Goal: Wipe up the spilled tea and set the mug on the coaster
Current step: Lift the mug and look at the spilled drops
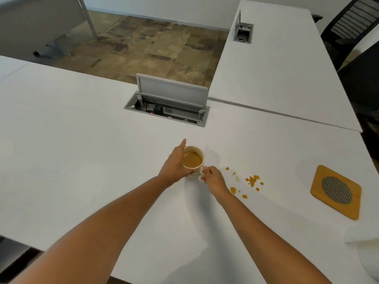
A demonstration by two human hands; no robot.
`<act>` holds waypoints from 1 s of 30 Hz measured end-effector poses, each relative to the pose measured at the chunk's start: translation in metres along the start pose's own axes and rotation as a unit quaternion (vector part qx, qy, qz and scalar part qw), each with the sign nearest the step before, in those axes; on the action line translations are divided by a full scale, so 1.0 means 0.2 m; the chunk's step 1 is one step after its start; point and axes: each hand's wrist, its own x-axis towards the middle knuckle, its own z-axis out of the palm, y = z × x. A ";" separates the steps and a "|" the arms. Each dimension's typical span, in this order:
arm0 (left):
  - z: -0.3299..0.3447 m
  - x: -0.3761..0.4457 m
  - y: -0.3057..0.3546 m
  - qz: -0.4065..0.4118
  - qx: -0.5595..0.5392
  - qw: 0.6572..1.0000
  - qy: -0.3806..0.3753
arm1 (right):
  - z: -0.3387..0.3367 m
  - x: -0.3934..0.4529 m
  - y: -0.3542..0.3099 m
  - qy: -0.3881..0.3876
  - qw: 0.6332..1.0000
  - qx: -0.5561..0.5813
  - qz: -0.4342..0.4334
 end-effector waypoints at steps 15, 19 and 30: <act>-0.05 0.00 -0.12 -0.023 0.001 1.000 -0.001 | 0.13 0.05 -0.02 0.000 1.000 -0.020 0.012; -0.05 -0.01 -0.11 -0.025 0.009 1.000 -0.011 | 0.13 0.05 0.00 -0.002 1.000 -0.015 0.015; -0.03 -0.04 -0.08 -0.054 -0.016 0.998 0.008 | -0.10 0.05 0.12 0.111 0.990 0.072 0.046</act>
